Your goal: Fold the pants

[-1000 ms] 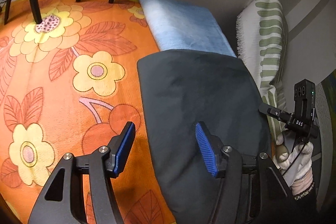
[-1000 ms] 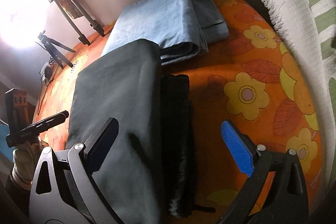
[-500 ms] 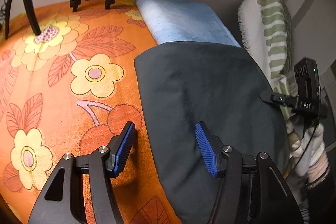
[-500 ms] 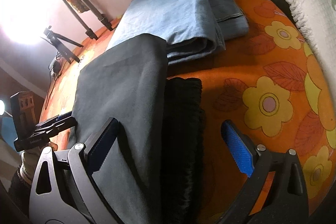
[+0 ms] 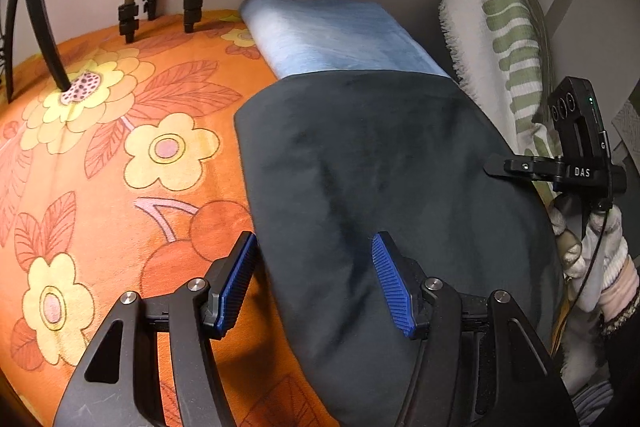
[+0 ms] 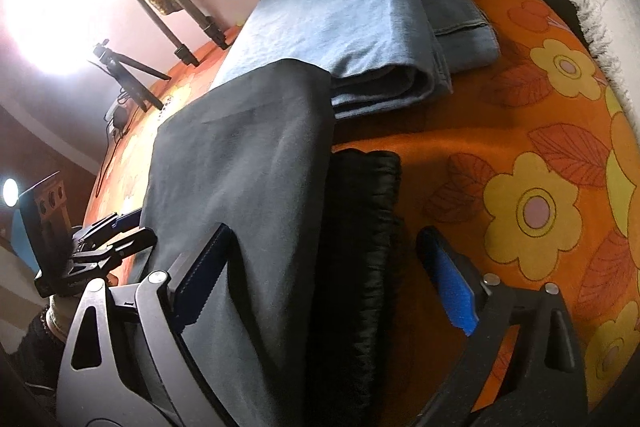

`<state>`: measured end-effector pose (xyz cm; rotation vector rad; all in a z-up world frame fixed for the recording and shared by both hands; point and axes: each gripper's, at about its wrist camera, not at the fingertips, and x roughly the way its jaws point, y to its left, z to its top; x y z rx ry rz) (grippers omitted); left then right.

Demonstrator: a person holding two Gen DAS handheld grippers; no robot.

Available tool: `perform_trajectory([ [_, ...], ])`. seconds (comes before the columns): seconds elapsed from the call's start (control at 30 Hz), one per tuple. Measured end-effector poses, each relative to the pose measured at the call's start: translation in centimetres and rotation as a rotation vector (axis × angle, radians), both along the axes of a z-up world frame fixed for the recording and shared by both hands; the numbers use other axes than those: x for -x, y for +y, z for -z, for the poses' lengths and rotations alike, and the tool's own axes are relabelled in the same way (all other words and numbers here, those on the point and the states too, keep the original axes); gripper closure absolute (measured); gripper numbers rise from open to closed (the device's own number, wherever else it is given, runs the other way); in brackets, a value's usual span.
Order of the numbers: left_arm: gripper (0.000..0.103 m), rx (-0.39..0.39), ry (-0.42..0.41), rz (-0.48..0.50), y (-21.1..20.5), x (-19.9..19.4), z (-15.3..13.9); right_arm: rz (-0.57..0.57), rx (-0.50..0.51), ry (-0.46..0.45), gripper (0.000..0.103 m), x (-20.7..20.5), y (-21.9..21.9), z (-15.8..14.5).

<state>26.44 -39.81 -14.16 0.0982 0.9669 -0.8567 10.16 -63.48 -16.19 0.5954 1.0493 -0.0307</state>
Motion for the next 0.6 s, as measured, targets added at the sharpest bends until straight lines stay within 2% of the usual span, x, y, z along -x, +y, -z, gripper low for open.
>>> perform_trajectory([
  [0.03,0.044,-0.001,-0.004,0.002,0.0,0.1,0.0,-0.005,0.000,-0.003,0.014,-0.2,0.1,0.0],
  [0.27,0.046,0.035,0.007,0.000,-0.1,-0.1,0.1,-0.009,0.004,-0.015,0.016,-0.1,0.2,-0.1],
  [0.33,0.057,0.057,0.026,-0.015,0.1,-0.4,0.2,-0.008,0.002,-0.017,0.018,-0.1,0.3,0.0],
  [0.43,0.067,0.091,0.060,-0.036,0.4,-0.9,0.5,0.000,0.006,-0.022,0.020,0.0,0.4,-0.1],
  [0.6,0.080,0.113,0.087,-0.065,0.5,-1.1,0.6,0.033,0.001,-0.010,0.029,-0.1,0.6,-0.1],
])
